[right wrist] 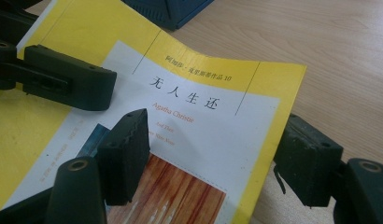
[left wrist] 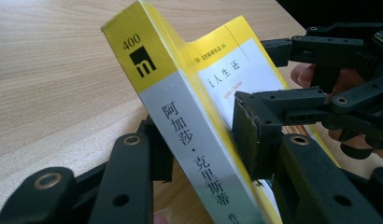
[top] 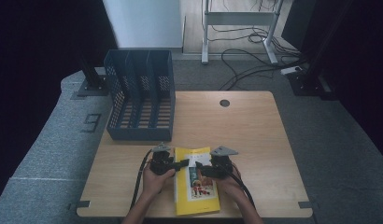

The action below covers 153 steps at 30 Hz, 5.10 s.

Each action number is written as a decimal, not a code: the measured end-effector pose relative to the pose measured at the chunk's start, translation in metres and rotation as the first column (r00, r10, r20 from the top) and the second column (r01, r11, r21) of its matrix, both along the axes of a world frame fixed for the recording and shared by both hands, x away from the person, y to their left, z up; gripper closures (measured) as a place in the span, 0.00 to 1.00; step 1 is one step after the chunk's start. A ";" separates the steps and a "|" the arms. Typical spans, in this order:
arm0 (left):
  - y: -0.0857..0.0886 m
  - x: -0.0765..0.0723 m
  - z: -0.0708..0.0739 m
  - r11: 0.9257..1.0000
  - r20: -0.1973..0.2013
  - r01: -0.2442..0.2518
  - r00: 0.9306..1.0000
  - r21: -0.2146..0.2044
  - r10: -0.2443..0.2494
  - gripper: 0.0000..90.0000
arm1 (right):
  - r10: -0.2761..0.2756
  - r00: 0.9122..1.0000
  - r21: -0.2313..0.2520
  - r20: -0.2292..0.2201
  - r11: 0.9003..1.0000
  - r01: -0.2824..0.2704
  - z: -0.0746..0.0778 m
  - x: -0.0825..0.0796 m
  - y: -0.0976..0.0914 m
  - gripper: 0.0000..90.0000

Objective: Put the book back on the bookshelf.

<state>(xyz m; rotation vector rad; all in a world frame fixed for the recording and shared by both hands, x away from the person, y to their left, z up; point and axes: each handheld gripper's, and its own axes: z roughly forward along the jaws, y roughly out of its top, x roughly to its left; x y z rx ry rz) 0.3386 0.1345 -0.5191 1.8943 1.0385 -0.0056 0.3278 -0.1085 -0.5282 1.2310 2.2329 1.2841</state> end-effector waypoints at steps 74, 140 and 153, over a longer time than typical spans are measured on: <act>-0.011 -0.048 0.066 0.992 0.281 0.114 0.955 -0.058 -0.093 0.79 | 0.093 0.975 0.117 0.204 0.986 -0.119 0.062 -0.029 -0.014 0.20; 0.042 -0.047 0.089 0.973 0.345 0.059 0.938 -0.222 0.022 0.83 | -0.100 0.994 -0.093 -0.040 0.991 0.096 -0.025 -0.003 -0.035 0.24; 0.047 -0.048 0.092 0.971 0.355 0.041 0.934 -0.236 0.047 0.83 | -0.107 0.994 -0.105 -0.035 0.989 0.103 -0.025 -0.003 -0.034 0.25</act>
